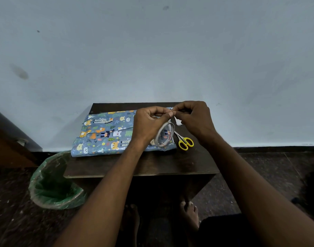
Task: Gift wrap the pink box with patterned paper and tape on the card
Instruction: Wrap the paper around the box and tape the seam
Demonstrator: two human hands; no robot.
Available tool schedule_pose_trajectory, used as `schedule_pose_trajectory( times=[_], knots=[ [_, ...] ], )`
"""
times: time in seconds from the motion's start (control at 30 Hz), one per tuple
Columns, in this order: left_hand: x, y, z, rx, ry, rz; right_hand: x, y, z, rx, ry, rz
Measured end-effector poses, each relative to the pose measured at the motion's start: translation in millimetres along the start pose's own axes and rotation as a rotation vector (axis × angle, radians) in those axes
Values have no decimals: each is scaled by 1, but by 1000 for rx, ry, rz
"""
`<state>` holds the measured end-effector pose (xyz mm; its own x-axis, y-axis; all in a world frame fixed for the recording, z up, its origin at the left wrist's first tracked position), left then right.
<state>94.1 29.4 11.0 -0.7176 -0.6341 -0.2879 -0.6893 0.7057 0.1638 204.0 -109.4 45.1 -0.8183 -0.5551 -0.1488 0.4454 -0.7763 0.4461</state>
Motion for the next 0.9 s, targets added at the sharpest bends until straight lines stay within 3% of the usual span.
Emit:
schedule_pose_trajectory(
  times=[0.37,0.7,0.9],
  knots=[
    [3,5,2,39,71,-81,3,-5,3,-49,-8,49],
    [3,8,-8,-141,-46,-118,3,-7,-11,-350,-289,104],
    [1,4,-9,-146,-146,23,2,-6,-15,-218,-297,177]
  ],
)
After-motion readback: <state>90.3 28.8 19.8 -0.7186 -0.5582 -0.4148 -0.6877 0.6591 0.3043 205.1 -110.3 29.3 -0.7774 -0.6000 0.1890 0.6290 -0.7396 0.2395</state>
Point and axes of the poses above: each hand's wrist, its own x-axis away from the middle knuckle, its own y-axis out of the back of the hand, z = x × y, the point moved 6 cm from there along -x, towards the middle knuckle, and after that the axes turned 5 degrees about -y, right-handed, at the moved point
